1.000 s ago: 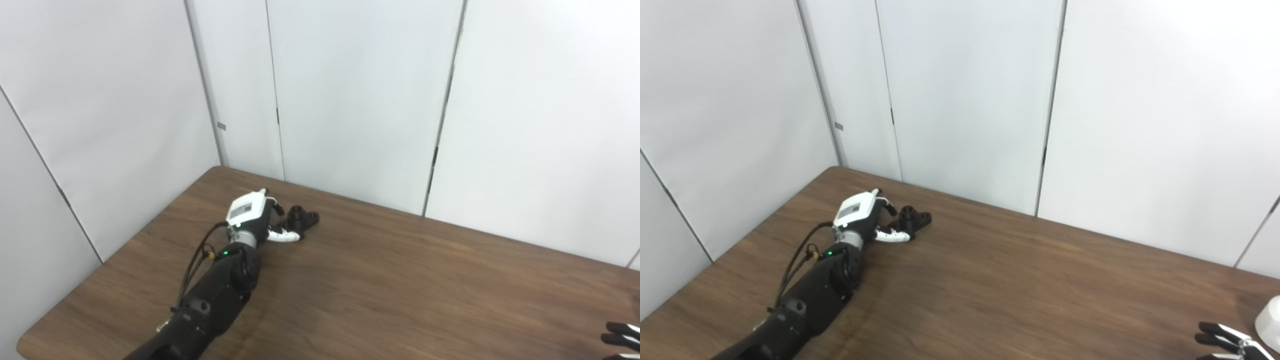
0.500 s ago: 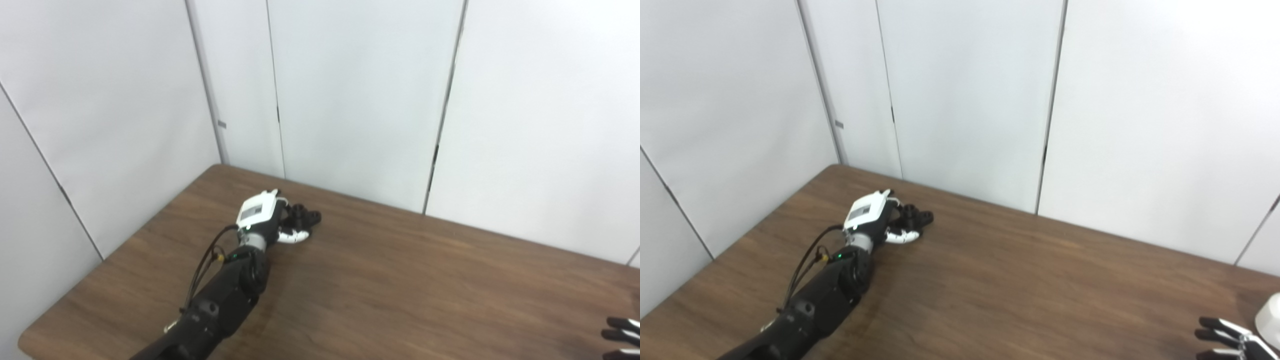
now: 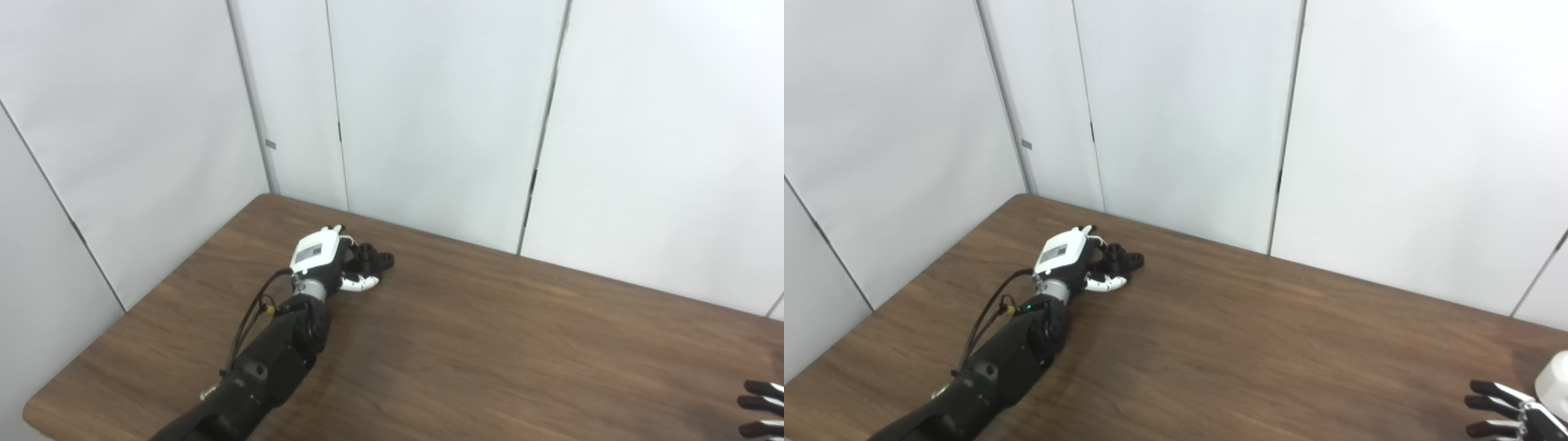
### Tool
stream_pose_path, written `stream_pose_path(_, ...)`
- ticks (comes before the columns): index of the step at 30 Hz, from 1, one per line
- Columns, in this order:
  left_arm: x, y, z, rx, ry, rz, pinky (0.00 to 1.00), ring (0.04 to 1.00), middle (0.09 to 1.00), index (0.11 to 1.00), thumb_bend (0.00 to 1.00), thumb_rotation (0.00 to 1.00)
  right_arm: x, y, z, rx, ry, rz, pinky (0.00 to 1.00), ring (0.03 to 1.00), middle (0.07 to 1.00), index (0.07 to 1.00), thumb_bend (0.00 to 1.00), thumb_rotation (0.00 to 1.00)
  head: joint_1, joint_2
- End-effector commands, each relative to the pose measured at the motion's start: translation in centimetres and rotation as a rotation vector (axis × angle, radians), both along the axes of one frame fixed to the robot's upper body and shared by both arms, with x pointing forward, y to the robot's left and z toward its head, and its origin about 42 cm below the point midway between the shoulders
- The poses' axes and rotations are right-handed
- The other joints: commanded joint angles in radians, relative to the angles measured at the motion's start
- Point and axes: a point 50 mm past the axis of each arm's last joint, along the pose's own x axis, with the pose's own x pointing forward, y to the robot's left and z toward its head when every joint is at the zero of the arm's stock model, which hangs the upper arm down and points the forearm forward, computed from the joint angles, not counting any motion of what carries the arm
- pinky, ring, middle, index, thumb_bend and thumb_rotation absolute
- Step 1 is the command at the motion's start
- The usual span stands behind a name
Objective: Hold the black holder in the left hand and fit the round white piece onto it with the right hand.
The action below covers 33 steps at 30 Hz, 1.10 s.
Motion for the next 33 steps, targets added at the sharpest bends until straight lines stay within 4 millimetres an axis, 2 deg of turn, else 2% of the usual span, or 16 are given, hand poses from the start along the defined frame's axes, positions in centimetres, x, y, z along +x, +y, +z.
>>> stream_pose_path(1,-0.1,1.2,1.0,0.038,-0.001,0.002,0.93,1.000,0.968,0.645,0.93,0.34,0.3,0.0,1.9,-0.011,-0.082,0.020,0.41,0.536,0.654,0.683,0.54,0.00,0.000,0.002)
stream_pose_path(9,-0.7,2.2,1.2,0.049,0.015,0.020,0.91,1.000,0.957,0.653,0.93,0.34,0.4,0.0,2.0,-0.012,-0.082,0.023,0.41,0.536,0.652,0.682,0.55,0.00,0.005,0.006)
stream_pose_path(12,-0.9,2.7,1.1,0.038,0.006,0.030,0.94,1.000,0.956,0.647,0.93,0.32,0.5,0.0,2.0,-0.019,-0.086,0.025,0.41,0.535,0.652,0.680,0.54,0.00,0.005,0.006)
stream_pose_path(16,-1.1,3.2,1.1,0.038,-0.003,0.030,0.90,0.996,0.947,0.632,0.93,0.30,0.4,0.1,2.1,-0.011,-0.083,0.027,0.41,0.538,0.652,0.683,0.54,0.00,0.008,0.010)
stream_pose_path(21,-1.1,3.5,1.4,0.043,-0.001,0.039,0.87,0.992,0.949,0.632,0.93,0.30,0.4,0.1,2.1,-0.006,-0.082,0.030,0.41,0.537,0.653,0.684,0.54,0.00,0.009,0.015)
stream_pose_path(33,-1.2,4.1,1.5,0.043,0.017,0.057,0.89,0.997,0.951,0.640,0.93,0.29,0.5,0.1,2.1,-0.010,-0.073,0.028,0.41,0.537,0.657,0.684,0.54,0.00,0.010,0.020)
